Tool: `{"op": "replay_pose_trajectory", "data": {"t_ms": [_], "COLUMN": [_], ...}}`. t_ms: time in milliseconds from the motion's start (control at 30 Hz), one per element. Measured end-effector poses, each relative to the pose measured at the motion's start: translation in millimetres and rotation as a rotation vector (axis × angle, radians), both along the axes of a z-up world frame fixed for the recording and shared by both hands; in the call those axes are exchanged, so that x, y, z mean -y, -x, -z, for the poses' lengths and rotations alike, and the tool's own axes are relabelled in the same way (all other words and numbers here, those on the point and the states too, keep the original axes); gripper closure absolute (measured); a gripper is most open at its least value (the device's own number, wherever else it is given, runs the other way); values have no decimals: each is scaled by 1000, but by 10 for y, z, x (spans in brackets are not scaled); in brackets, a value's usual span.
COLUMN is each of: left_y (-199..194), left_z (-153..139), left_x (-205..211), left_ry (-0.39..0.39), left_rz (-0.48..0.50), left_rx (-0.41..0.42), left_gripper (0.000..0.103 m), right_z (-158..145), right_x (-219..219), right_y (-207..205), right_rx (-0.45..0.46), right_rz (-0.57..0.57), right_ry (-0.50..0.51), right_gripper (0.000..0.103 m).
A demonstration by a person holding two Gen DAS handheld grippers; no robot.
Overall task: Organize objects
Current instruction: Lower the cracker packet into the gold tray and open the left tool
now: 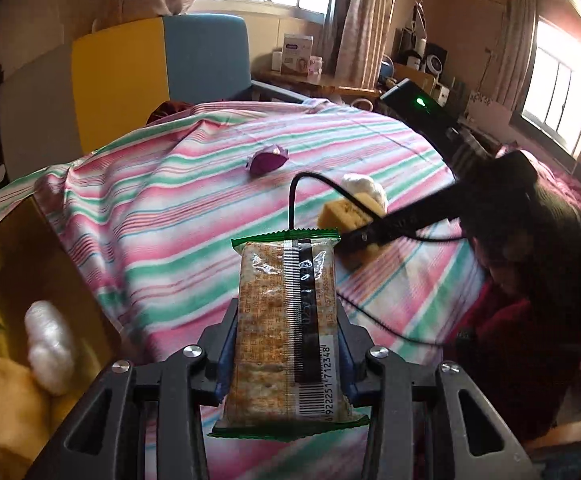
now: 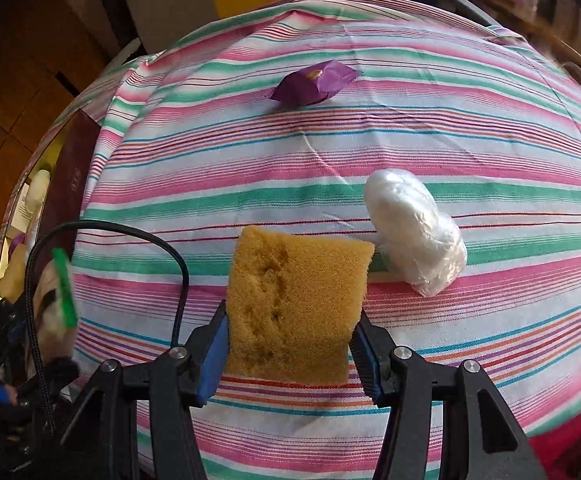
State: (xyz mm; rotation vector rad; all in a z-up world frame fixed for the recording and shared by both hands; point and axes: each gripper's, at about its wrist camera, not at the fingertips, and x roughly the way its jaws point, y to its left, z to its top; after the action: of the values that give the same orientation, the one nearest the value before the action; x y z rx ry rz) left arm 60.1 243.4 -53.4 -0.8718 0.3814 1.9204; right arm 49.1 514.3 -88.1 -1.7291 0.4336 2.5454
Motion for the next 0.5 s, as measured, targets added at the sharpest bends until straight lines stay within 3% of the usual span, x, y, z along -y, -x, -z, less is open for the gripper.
{"op": "replay_pose_trajectory", "data": {"t_ms": [333, 400, 500], "left_y": [16, 143, 523], "left_z": [-484, -558, -612], "left_x": [864, 1051, 1313], "left_ry": [-83, -107, -157], "left_rz": [-95, -159, -307], "left_rx": [-56, -46, 38], "left_gripper": [62, 62, 62], "right_z": [5, 6, 9], "right_x": [58, 76, 102], "right_y": [23, 26, 33], "right_rx": [6, 7, 8], "right_rz": [-25, -28, -35], "right_ry": [-43, -52, -68], "right_gripper": [46, 46, 45]}}
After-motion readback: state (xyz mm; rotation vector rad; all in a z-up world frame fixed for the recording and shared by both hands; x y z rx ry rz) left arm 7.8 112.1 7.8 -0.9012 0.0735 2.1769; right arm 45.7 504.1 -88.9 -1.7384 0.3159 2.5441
